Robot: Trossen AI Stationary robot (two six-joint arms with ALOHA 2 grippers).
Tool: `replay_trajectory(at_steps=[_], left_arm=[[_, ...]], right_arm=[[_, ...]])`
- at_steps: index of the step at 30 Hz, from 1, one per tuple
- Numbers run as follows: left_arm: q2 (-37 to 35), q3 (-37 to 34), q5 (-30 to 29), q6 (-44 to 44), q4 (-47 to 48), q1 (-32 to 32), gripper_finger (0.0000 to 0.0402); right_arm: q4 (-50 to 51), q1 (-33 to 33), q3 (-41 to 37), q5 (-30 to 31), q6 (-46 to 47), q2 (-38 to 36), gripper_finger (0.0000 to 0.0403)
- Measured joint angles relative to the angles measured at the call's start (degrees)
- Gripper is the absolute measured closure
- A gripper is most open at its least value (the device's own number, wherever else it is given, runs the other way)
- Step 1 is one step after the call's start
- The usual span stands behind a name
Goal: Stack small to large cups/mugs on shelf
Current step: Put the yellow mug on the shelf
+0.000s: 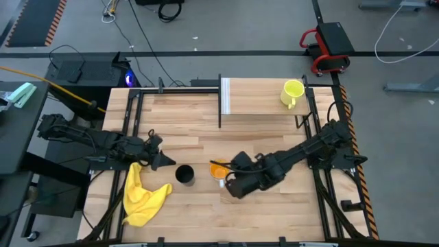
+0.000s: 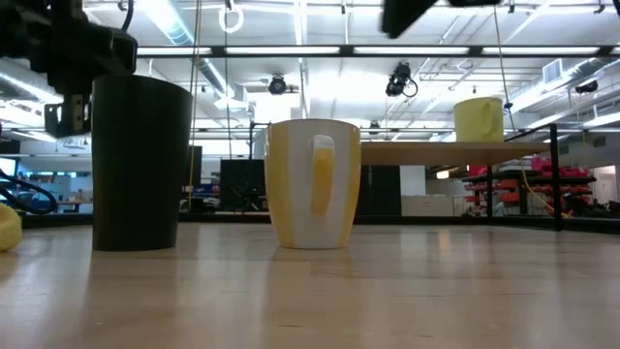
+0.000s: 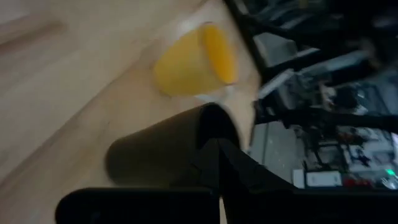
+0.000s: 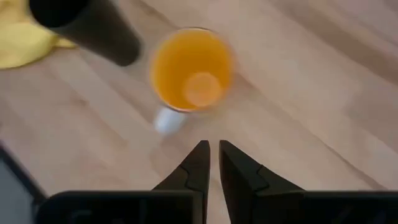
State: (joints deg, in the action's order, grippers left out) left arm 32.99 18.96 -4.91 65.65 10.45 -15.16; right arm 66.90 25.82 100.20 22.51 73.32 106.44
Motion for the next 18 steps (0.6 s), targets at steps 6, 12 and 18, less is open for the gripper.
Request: replay_trajectory(at_steps=[6, 12, 18], left_arm=[[0.0, 0.0, -4.6, 3.2, 4.8, 0.0, 0.0381], [0.0, 0.0, -5.4, 3.1, 4.5, 0.0, 0.0382], [0.0, 0.0, -5.5, 2.9, 4.5, 0.0, 0.0391]], right_arm=[[-2.0, -4.4, 0.0, -0.2, -3.6, 0.9, 0.0361], [-2.0, -6.9, 0.0, -3.8, -5.3, 2.3, 0.0371], [-2.4, -9.0, 0.0, -6.3, -7.5, 4.4, 0.0375]])
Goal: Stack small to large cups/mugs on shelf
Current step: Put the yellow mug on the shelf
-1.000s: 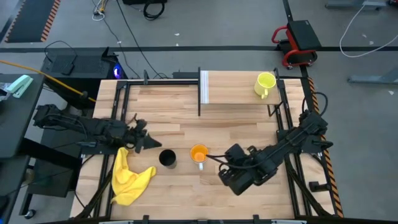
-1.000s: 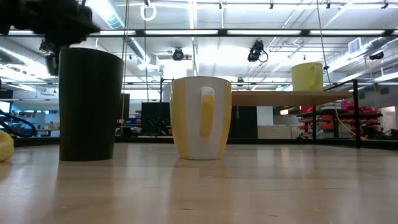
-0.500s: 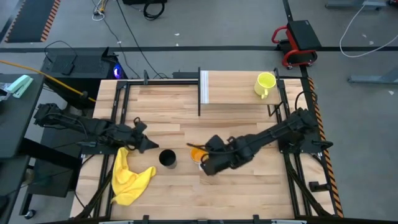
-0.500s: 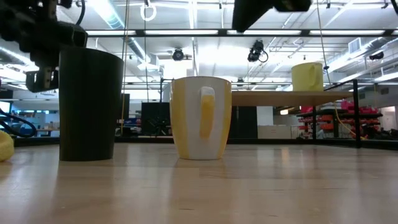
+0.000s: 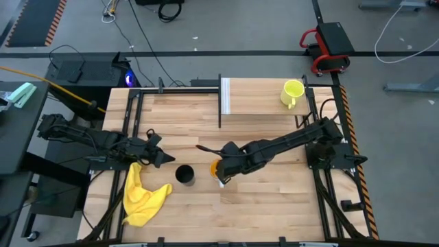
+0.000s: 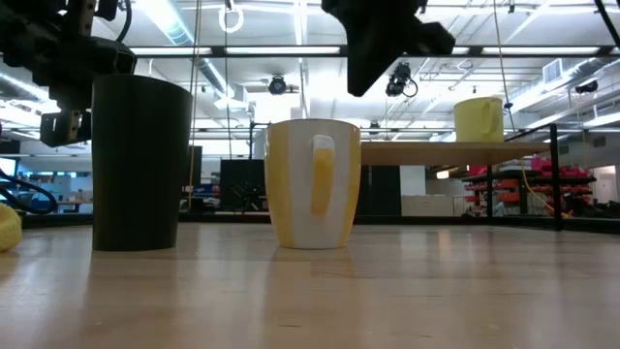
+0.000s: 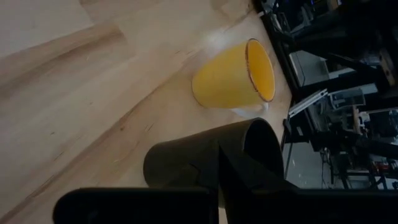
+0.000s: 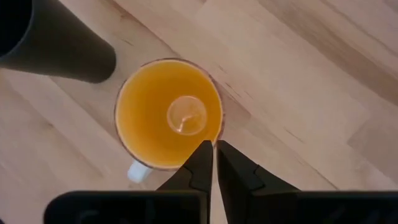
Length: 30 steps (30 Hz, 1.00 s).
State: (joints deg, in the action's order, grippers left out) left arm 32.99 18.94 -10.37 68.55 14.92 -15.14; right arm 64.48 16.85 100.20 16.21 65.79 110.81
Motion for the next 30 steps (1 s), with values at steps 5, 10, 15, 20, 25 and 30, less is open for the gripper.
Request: replay_trajectory(at_steps=[5, 10, 15, 20, 25, 30], left_arm=[[0.0, 0.0, 0.0, -0.2, 0.0, 0.0, 0.0382], [0.0, 0.0, 0.0, -0.2, 0.0, 0.0, 0.0375], [0.0, 0.0, -0.1, -0.2, -0.1, 0.0, 0.0384], [0.0, 0.0, -0.1, -0.2, -0.1, 0.0, 0.0389], [0.0, 0.0, -0.1, -0.2, 0.0, 0.0, 0.0383], [0.0, 0.0, -0.1, -0.2, 0.0, 0.0, 0.0378]], right_arm=[[-0.2, -1.2, 0.0, -0.9, -2.3, 0.6, 0.0364], [-2.1, -2.0, 0.0, -2.4, -3.9, 1.8, 0.0336], [-2.1, -3.0, 0.0, -2.4, -3.6, 2.7, 0.031], [-1.5, -4.1, 0.0, -2.0, -3.1, 2.8, 0.0299], [-2.1, -4.5, -0.4, -1.9, -3.4, 2.9, 0.0297], [-3.7, -4.3, -2.7, -3.2, -3.1, 2.9, 0.0297]])
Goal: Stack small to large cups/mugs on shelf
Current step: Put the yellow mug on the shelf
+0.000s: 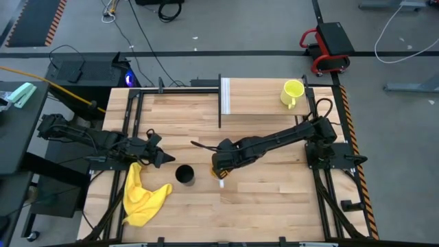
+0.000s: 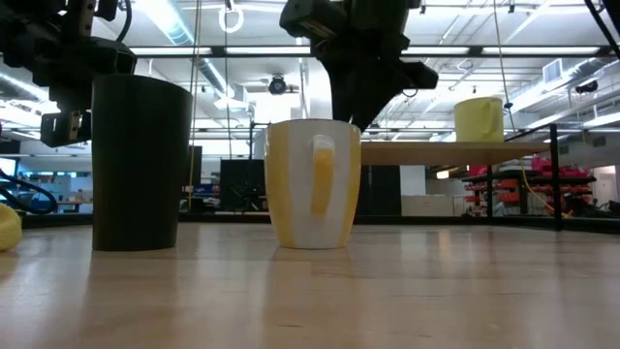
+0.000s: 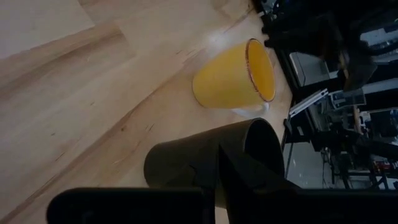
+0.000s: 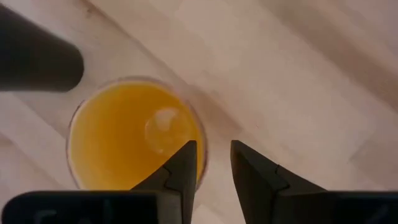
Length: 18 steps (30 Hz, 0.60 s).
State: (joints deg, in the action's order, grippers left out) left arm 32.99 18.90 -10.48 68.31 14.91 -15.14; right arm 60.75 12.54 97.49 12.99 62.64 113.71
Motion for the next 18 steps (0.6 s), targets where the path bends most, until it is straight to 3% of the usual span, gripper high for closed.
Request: replay_trajectory(at_steps=[11, 18], left_arm=[[0.0, 0.0, 0.0, 0.0, 0.0, 0.0, 0.0385], [0.0, 0.0, 0.0, 0.1, 0.0, 0.0, 0.0379]], right_arm=[[-3.7, 0.1, -1.5, -0.9, 0.2, 0.0, 0.0298], [-2.5, 0.1, -1.5, -1.7, 0.2, 0.0, 0.0328]])
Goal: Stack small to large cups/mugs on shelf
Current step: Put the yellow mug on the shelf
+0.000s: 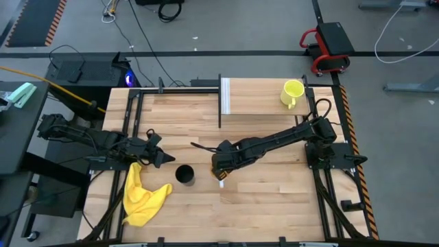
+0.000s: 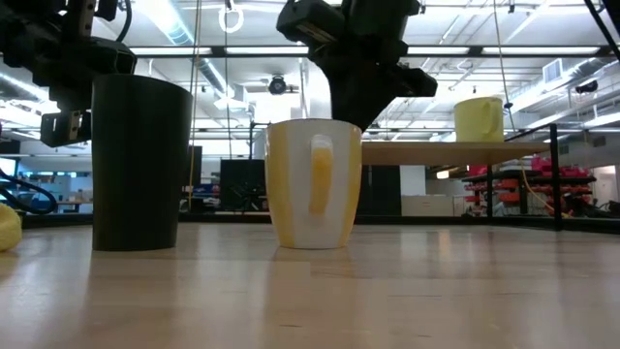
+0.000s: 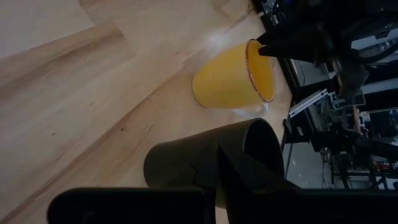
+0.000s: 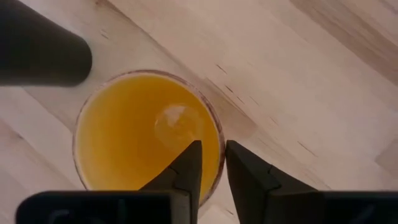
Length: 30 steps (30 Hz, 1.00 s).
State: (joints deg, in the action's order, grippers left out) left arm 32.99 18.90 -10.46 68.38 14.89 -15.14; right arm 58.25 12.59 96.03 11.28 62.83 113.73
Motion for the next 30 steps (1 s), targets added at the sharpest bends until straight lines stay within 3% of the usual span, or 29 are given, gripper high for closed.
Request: replay_trajectory(at_steps=[10, 30], left_arm=[[0.0, 0.0, 0.0, 0.4, 0.0, 0.0, 0.0385], [0.0, 0.0, 0.0, 0.0, 0.0, 0.0, 0.0383]], right_arm=[[5.2, 0.0, 0.0, -0.4, -1.0, 0.0, 0.0393], [11.1, 0.8, 0.0, 0.2, -0.9, -1.4, 0.04]])
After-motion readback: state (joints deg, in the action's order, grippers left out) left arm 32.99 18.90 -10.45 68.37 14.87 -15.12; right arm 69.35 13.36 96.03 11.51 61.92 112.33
